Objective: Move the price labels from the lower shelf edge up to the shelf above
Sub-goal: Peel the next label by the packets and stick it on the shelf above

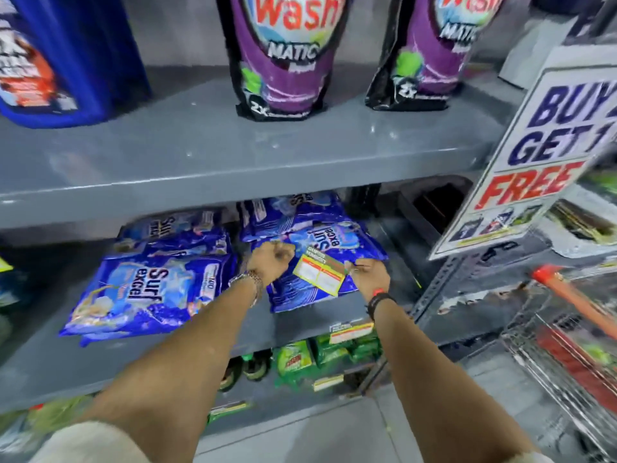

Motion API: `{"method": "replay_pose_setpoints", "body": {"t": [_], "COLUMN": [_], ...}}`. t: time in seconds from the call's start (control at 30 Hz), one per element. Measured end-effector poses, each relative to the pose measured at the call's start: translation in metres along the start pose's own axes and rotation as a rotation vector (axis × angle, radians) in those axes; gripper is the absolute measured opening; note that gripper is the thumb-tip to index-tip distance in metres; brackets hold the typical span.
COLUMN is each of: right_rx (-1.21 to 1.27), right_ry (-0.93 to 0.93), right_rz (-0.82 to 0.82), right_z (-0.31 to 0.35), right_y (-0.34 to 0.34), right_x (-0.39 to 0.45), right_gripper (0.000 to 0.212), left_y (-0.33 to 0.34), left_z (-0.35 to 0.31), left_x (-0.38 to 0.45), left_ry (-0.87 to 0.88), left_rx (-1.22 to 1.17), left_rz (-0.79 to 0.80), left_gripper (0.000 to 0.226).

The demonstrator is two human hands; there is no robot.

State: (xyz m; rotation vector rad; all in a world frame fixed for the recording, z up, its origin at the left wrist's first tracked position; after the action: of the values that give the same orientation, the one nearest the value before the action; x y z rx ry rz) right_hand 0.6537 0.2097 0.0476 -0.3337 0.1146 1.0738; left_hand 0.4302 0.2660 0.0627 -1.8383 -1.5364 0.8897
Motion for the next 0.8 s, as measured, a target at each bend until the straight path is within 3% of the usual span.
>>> {"method": "replay_pose_setpoints", "body": {"t": [0.23,0.6,0.67,0.8], "right_rx": [0.115,0.228,0.226,0.251], "right_ry": [0.074,-0.069,-0.093,-0.136], "right_rz": [-0.032,-0.015,-0.003,0.043], "right_z": [-0.058,0.001,0.007,0.019], "right_y": [0.009,0.008,0.011,0.014], "right_x": [0.049,0.012,0.009,0.001], "right_gripper": [0.021,0.005,0.020,0.020], "left_y": [0.022,0.003,-0.002,-0.014], "left_z": [-0.014,0.001,0.006,0.005], "left_x": [0.030,0.019,0.015,0.005], "left_ry": [-0.006,-0.086,-0.087,-0.077], "left_rx": [-0.069,-0.301,-0.331,-0.440], "left_rz": [0.018,-0.072,-0.085,-0.138], "left_gripper": [0.019,0.010,0.009,0.017]}}
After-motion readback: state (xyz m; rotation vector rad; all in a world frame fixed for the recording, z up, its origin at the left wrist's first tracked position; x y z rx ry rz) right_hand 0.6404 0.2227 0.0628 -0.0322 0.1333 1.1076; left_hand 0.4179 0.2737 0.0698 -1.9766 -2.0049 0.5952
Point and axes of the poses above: each hand's wrist, its own x-axis towards the middle knuckle, its own y-axis out of the palm, z = x × y, the point moved 7 cm from there along x, towards the middle knuckle, and after that the axes turned 13 degrees about x, right-handed, at the moved point
